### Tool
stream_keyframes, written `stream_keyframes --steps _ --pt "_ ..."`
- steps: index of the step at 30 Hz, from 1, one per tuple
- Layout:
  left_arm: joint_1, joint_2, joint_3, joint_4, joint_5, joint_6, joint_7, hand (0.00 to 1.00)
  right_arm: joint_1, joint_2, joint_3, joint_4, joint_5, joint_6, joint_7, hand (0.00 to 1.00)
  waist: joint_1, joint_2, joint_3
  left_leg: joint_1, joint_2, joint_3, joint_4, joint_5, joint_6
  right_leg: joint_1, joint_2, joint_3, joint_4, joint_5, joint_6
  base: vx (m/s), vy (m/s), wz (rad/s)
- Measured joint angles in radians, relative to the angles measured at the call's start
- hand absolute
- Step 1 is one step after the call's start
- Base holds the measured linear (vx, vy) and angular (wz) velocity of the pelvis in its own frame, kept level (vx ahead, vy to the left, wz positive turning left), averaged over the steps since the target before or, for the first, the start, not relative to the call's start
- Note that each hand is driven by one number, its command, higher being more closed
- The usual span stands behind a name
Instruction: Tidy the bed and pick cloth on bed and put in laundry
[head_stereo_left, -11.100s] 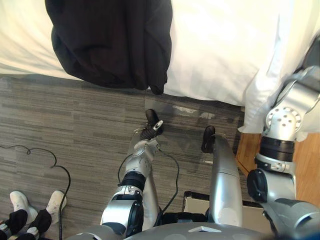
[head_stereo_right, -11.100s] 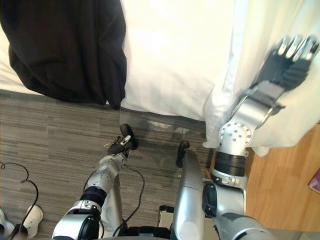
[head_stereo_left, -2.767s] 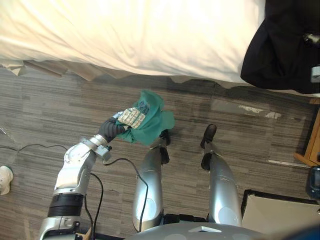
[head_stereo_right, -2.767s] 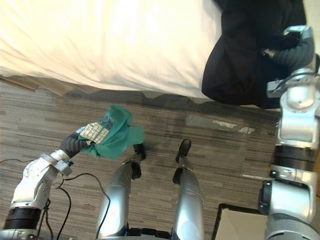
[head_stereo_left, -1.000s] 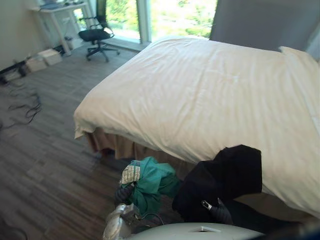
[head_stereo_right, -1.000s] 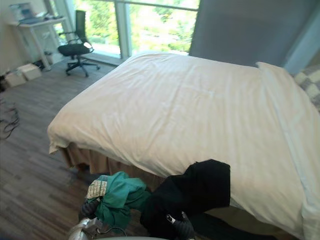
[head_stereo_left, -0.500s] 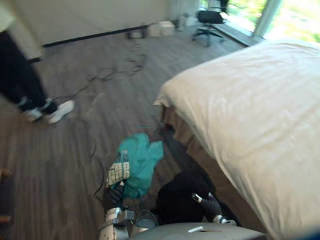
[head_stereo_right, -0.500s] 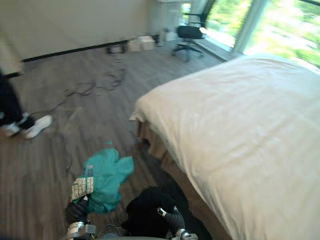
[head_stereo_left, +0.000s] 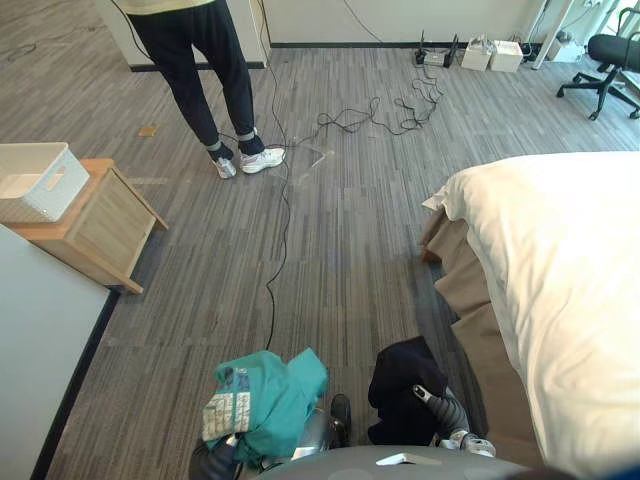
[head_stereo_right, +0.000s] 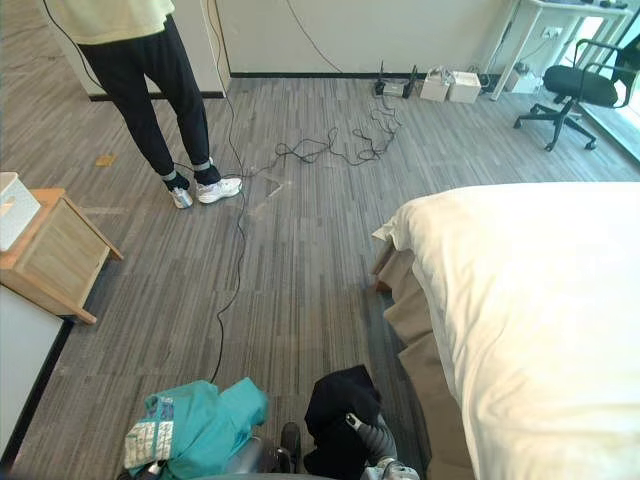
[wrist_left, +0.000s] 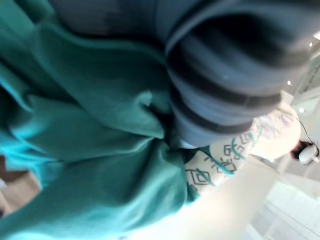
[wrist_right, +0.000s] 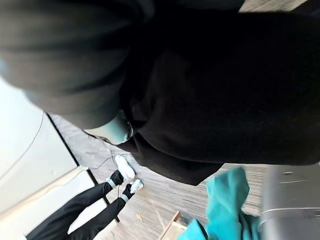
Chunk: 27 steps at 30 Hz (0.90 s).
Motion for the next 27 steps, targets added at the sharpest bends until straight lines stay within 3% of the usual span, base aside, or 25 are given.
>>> stream_keyframes --steps 2,3,4,5,6,7,8,9,10,11,14,15,16,20,27 --pt "-0.045 0.009 -0.025 -0.073 0.064 0.082 0.140 1.00 0.012 -0.010 0.045 -0.039 -0.001 0.016 -0.004 1.00 -0.034 0.004 0.001 0.036 0.001 -0.015 -0.052 0.018 -0.006 -0.049 -0.029 0.007 0.117 0.008 -0.003 0.03 -0.005 0.18" --pt "-0.053 0.012 -0.032 -0.090 0.075 0.099 0.171 1.00 0.021 -0.012 0.056 -0.045 -0.002 0.016 -0.005 1.00 -0.034 0.002 0.000 0.040 0.001 -0.010 -0.057 0.017 -0.008 -0.058 -0.034 0.010 0.148 0.012 -0.004 0.03 -0.005 -0.01" --pt "-0.070 0.017 -0.047 -0.116 0.079 0.135 0.233 1.00 0.032 -0.021 0.067 -0.050 -0.002 0.019 -0.010 1.00 -0.037 -0.002 -0.005 0.041 0.007 0.000 -0.064 0.012 -0.015 -0.089 -0.054 0.018 0.223 0.024 -0.017 0.05 -0.007 0.03" --pt "-0.095 0.024 -0.064 -0.122 0.101 0.168 0.291 1.00 0.040 -0.027 0.076 -0.049 -0.002 0.025 -0.017 1.00 -0.051 0.011 -0.004 0.040 0.020 0.011 -0.069 0.001 -0.029 -0.124 -0.061 0.035 0.286 0.056 -0.058 0.05 -0.006 0.12" --pt "-0.104 0.030 -0.070 -0.123 0.110 0.181 0.312 1.00 0.041 -0.028 0.078 -0.053 -0.003 0.026 -0.018 1.00 -0.057 0.011 -0.003 0.040 0.026 0.018 -0.074 -0.005 -0.037 -0.136 -0.063 0.043 0.308 0.074 -0.067 0.12 -0.008 0.43" --pt "-0.139 0.056 -0.098 -0.133 0.114 0.216 0.368 1.00 0.058 -0.034 0.075 -0.067 -0.001 0.015 -0.017 1.00 -0.076 0.023 -0.003 0.050 0.040 -0.006 -0.066 0.016 -0.026 -0.167 -0.059 0.081 0.385 0.126 -0.084 0.16 -0.027 0.67" --pt "-0.162 0.079 -0.112 -0.128 0.114 0.238 0.404 1.00 0.059 -0.037 0.068 -0.064 0.000 0.010 -0.016 1.00 -0.097 0.024 -0.002 0.044 0.048 -0.050 -0.051 0.028 -0.016 -0.203 -0.021 0.160 0.383 0.031 -0.047 0.18 -0.048 0.86" --pt "-0.178 0.088 -0.116 -0.127 0.114 0.253 0.421 1.00 0.058 -0.036 0.068 -0.064 0.003 0.008 -0.016 1.00 -0.107 0.018 -0.006 0.038 0.052 -0.076 -0.043 0.024 -0.018 -0.210 0.016 0.207 0.343 -0.006 -0.040 0.15 -0.086 1.09" --pt "-0.210 0.094 -0.117 -0.126 0.114 0.278 0.442 1.00 0.060 -0.039 0.067 -0.065 0.025 -0.011 -0.014 1.00 -0.117 0.019 -0.005 0.037 0.058 -0.129 -0.040 0.029 -0.020 -0.224 0.085 0.296 0.263 -0.048 -0.037 0.11 -0.110 1.22" --pt "-0.229 0.096 -0.122 -0.127 0.114 0.292 0.447 1.00 0.062 -0.039 0.060 -0.064 0.050 -0.023 -0.012 1.00 -0.124 0.019 -0.006 0.040 0.058 -0.173 -0.041 0.033 -0.027 -0.234 0.128 0.362 0.200 -0.058 -0.040 0.11 -0.113 1.18" --pt "-0.226 0.093 -0.135 -0.136 0.114 0.314 0.460 1.00 0.073 -0.042 0.052 -0.063 0.088 -0.036 0.005 1.00 -0.125 0.012 -0.010 0.040 0.030 -0.222 -0.049 0.035 -0.042 -0.259 0.131 0.428 0.098 -0.048 -0.043 0.06 -0.102 0.81" --pt "-0.203 0.098 -0.140 -0.162 0.114 0.334 0.468 1.00 0.088 -0.039 0.053 -0.063 0.099 -0.036 0.023 1.00 -0.117 -0.020 -0.028 0.041 -0.006 -0.210 -0.064 0.023 -0.035 -0.272 0.090 0.442 0.027 0.036 -0.040 0.10 -0.144 0.33" --pt "-0.183 0.096 -0.140 -0.158 0.114 0.355 0.488 1.00 0.094 -0.043 0.050 -0.056 0.107 -0.035 0.034 1.00 -0.111 -0.021 -0.039 0.045 -0.014 -0.197 -0.059 0.012 -0.037 -0.261 0.072 0.439 0.013 0.025 -0.009 0.12 -0.154 0.19" --pt "-0.133 0.075 -0.162 -0.181 0.117 0.390 0.497 1.00 0.100 -0.056 0.030 -0.066 0.116 -0.036 0.044 1.00 -0.116 0.019 -0.046 0.052 0.012 -0.135 -0.072 0.005 -0.062 -0.246 0.088 0.441 -0.029 0.026 -0.010 0.13 -0.119 -0.08" --pt "-0.098 0.070 -0.174 -0.252 0.117 0.395 0.480 1.00 0.144 -0.047 0.013 -0.124 0.130 -0.017 0.069 1.00 -0.117 -0.011 -0.079 0.090 0.020 -0.086 -0.085 -0.002 -0.079 -0.203 0.095 0.443 -0.057 0.036 0.004 0.13 -0.063 -0.03"
